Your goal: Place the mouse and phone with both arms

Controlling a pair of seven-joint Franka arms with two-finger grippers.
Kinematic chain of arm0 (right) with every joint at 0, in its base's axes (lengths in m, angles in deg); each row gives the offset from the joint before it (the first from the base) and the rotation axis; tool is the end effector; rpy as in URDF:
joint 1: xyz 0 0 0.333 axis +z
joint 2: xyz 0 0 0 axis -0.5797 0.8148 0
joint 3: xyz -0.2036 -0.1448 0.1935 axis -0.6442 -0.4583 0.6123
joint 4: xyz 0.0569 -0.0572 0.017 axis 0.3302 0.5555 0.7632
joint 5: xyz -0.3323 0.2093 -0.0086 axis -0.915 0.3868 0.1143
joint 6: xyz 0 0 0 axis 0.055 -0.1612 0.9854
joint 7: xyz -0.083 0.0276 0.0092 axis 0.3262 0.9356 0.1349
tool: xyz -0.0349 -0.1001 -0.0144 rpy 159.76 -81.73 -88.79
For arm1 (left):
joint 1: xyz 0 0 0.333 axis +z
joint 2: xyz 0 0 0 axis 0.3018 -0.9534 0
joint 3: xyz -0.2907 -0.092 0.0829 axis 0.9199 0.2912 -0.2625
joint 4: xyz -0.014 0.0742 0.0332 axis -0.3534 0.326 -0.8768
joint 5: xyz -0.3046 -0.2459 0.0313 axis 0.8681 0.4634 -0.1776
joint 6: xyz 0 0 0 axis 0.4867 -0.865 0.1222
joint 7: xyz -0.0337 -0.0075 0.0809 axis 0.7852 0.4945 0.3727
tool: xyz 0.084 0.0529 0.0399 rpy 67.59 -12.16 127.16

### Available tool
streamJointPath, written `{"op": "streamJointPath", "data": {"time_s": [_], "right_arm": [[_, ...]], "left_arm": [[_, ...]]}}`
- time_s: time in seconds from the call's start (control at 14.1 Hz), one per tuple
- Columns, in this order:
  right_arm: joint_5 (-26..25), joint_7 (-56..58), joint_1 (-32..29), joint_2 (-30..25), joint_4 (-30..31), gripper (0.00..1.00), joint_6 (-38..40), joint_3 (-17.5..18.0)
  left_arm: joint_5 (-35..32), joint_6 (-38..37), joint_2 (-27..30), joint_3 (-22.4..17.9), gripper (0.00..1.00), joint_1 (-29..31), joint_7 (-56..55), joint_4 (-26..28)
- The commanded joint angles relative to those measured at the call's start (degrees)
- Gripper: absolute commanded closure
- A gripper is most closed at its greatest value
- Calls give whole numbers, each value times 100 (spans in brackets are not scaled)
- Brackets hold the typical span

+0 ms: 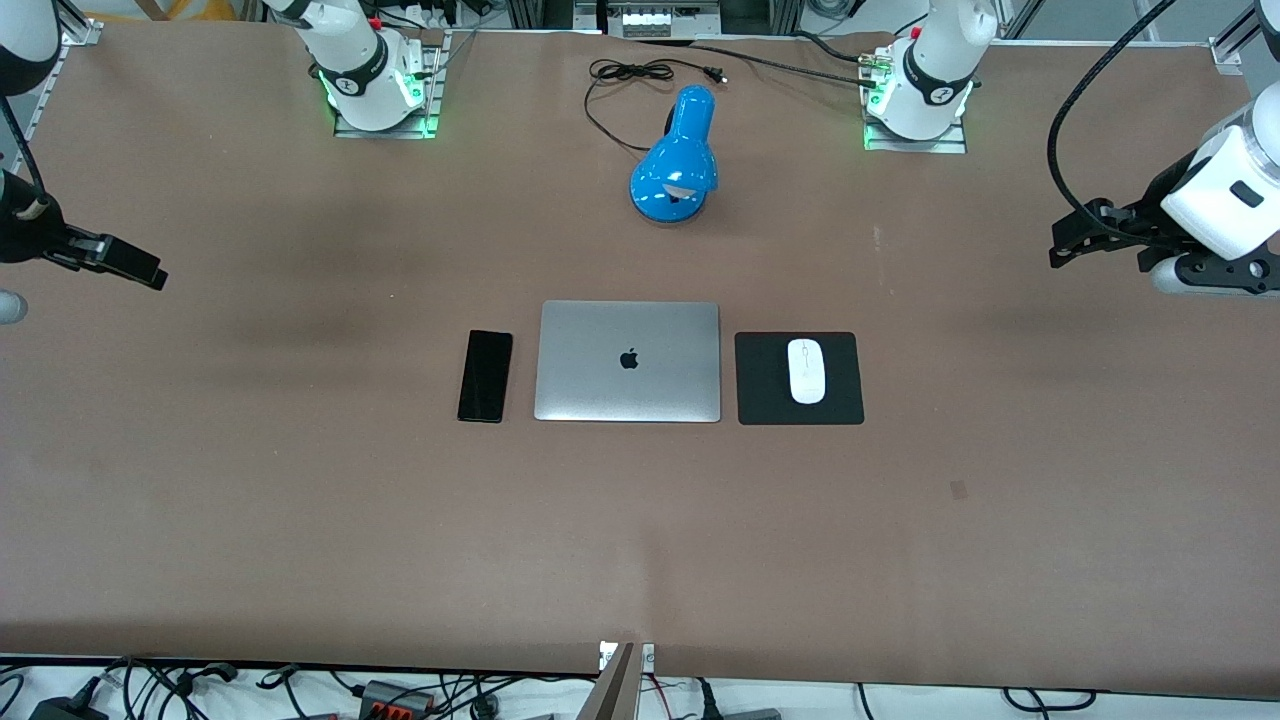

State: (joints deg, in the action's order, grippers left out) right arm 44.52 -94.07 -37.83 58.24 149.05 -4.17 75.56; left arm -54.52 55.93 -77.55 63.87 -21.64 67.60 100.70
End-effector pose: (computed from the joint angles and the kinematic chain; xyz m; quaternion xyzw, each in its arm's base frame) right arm 0.5832 -0.0225 0.5819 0.9961 -0.0770 -0.0358 0.0237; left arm 0.5643 -0.0286 0.6008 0.9994 -0.0078 -0.0333 0.0099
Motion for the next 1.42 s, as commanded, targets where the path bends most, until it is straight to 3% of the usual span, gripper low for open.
{"op": "streamJointPath", "data": {"time_s": [0.0, 0.64, 0.85, 1.35], "right_arm": [[-5, 730, -243, -28, -17, 0, 35, 36], [-32, 906, -296, -116, -25, 0, 141, 53], [-40, 977, -314, 59, -306, 0, 176, 44], [-14, 942, -340, -45, -114, 0, 256, 27]], "left_arm": [[68, 232, 320, 258, 0, 362, 190, 448], [-144, 479, 259, 303, 0, 354, 198, 405], [-144, 400, 268, 303, 0, 345, 198, 388], [-144, 382, 268, 347, 0, 363, 198, 388]]}}
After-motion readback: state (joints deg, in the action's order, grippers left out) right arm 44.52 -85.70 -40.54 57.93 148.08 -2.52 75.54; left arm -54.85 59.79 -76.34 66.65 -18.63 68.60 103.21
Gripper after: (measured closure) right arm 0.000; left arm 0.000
